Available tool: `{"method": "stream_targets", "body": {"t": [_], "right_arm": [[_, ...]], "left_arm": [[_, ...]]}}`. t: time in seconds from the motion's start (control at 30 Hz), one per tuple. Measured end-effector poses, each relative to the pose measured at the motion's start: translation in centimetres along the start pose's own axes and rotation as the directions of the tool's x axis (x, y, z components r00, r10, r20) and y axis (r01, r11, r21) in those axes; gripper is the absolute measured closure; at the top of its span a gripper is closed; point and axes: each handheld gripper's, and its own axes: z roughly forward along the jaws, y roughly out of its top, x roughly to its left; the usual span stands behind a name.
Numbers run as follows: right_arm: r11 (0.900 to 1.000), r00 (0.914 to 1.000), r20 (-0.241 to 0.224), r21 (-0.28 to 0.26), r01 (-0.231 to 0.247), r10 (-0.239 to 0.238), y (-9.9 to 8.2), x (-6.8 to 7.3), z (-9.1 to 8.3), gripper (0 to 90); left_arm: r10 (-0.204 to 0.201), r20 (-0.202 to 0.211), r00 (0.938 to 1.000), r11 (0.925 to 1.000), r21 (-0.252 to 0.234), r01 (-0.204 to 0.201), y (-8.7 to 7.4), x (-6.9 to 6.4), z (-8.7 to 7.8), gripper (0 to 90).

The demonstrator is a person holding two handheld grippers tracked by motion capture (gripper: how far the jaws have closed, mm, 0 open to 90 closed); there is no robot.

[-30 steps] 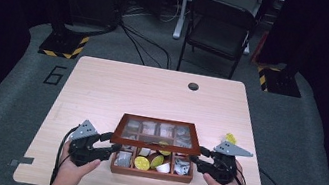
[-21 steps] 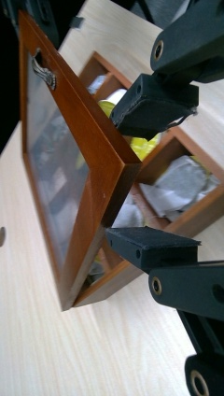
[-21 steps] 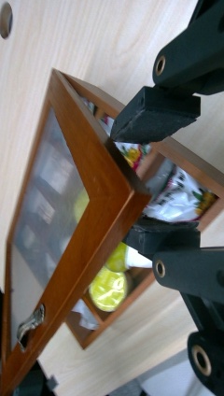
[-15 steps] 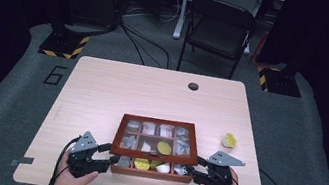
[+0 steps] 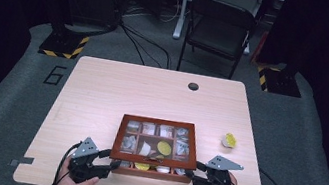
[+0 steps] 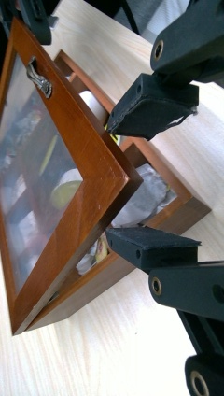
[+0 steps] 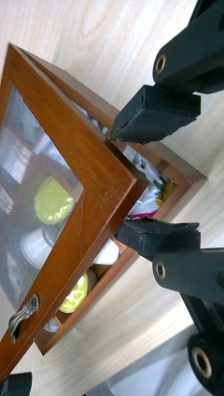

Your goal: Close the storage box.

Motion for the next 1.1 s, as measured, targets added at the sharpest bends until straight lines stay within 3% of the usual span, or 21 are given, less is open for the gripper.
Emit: {"method": "stream_targets", "body": {"t": [0.07,0.23,0.27,0.33,0.47,0.7,0.83,0.93,1.0,1.1], "right_arm": [[0.9999,1.0,-0.001,0.009,0.006,-0.006,0.0,0.2,0.1,49.4],[0.9995,1.0,-0.005,0.03,0.003,-0.003,-0.2,0.5,0.0,48.6],[0.9989,1.0,-0.002,0.048,0.006,-0.006,-0.4,0.5,0.2,48.7],[0.9969,0.9995,0.014,0.075,0.026,-0.027,-0.6,0.8,0.5,48.5],[0.9935,0.9982,0.038,0.106,0.043,-0.047,-0.8,1.0,1.0,48.3],[0.9939,0.9989,0.02,0.103,0.039,-0.041,-0.9,0.7,0.9,48.2],[0.9942,0.9998,0.009,0.107,0.015,-0.016,-0.9,0.6,0.9,48.4],[0.9938,0.9998,0.0,0.109,0.02,-0.02,-1.0,0.5,0.8,47.5],[0.9933,0.9997,-0.021,0.115,-0.012,0.014,-1.0,0.3,0.8,47.6],[0.9942,0.9995,-0.022,0.105,-0.019,0.021,-1.1,0.0,0.6,48.8]], "left_arm": [[-0.001,-0.001,1.0,1.0,0.008,0.001,0.0,0.0,-0.1,42.7],[-0.058,0.008,0.9983,0.9983,0.011,0.058,-0.3,0.3,-0.2,42.9],[-0.044,0.003,0.999,0.999,0.011,0.044,-0.2,0.3,-0.4,43.1],[-0.057,0.002,0.9984,0.9983,-0.007,0.057,-0.2,0.2,-0.5,43.1],[-0.047,0.004,0.9989,0.9987,0.017,0.047,-0.4,0.4,0.0,43.4],[-0.065,0.02,0.9977,0.9969,0.045,0.064,-0.6,0.4,0.4,42.6],[-0.039,0.013,0.9992,0.9979,0.052,0.038,-0.5,0.5,0.4,42.4],[-0.043,0.019,0.9989,0.9977,0.053,0.042,-0.6,0.4,0.5,42.4],[-0.033,0.017,0.9993,0.9981,0.052,0.032,-0.5,0.4,0.5,42.4],[-0.033,0.016,0.9993,0.9982,0.051,0.032,-0.5,0.5,0.5,42.4]]}}
